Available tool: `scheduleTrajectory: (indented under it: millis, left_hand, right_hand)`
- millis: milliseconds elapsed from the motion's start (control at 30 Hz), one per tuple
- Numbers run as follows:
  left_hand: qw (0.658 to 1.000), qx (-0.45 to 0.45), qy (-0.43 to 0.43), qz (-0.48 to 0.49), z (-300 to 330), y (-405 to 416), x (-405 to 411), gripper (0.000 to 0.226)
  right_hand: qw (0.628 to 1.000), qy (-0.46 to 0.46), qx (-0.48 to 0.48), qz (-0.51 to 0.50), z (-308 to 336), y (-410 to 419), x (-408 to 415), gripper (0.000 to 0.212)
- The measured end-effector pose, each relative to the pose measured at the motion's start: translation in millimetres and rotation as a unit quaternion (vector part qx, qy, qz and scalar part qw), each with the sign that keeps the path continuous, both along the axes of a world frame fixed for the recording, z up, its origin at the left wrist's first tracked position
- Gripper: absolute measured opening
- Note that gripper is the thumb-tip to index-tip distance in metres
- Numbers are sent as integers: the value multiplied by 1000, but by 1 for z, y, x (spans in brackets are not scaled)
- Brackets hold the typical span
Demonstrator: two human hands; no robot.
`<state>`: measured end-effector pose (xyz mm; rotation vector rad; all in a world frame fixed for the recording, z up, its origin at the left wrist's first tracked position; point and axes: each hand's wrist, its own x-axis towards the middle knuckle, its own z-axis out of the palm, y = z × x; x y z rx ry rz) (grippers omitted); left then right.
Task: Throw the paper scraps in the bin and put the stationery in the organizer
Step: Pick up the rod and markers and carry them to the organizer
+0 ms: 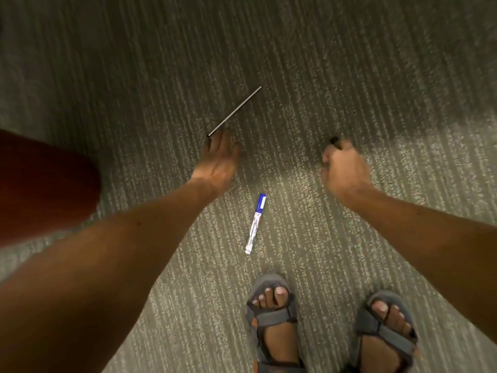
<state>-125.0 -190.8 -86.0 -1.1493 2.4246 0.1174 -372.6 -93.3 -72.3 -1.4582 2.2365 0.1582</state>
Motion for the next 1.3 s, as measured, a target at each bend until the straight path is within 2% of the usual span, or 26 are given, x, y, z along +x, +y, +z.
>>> scheduleTrajectory:
  millis: [133,267,333,467,533,600,700,800,867,933,1000,1067,1200,1300]
  left_hand:
    - [998,20,-16,50,-3,-23,-5,73]
    - [997,49,-15,59,-10,-34,-10,69]
    - [995,68,0,79,-11,-37,-11,65]
    - [993,70,45,82,-7,-42,-13,56]
    - [989,70,74,105,-4,-45,-16,48]
    - [982,71,86,154,-1,-47,-24,38]
    - [971,68,65,220,1,-45,-34,28]
    - [957,86,77,268,0,-35,-32,30]
    - [938,119,92,314,2,-24,-28,44]
    - [921,155,88,347,4,-14,-22,70]
    - [916,177,88,349,8,-9,-17,93]
    - [907,194,100,360,15,-7,-14,99]
    - [888,203,132,392,34,-4,-15,90]
    - [873,218,167,404,56,-5,-22,59]
  right_hand:
    - [993,17,-22,-115,-10,-10,-23,56]
    - [982,-23,13,-185,-21,-9,-43,38]
    - [982,-51,-18,-182,-23,-3,-39,32]
    - [957,-203,-86,-190,-13,14,4,25]
    - [937,-283,-70,-192,-11,27,37,19]
    - [925,-325,-48,-188,-11,38,72,16]
    - [932,-308,-49,-186,-14,47,111,16]
    - [939,-282,-22,-194,-20,49,133,25]
    - [952,-237,-5,-192,-24,50,141,32]
    - [962,-198,-1,-189,-25,48,145,34]
    - [965,-189,6,-179,-25,45,148,33]
    - [961,-204,21,-187,-21,43,148,31]
    - [947,-241,21,-210,-9,39,132,23]
    - [936,-269,2,-228,17,33,107,19]
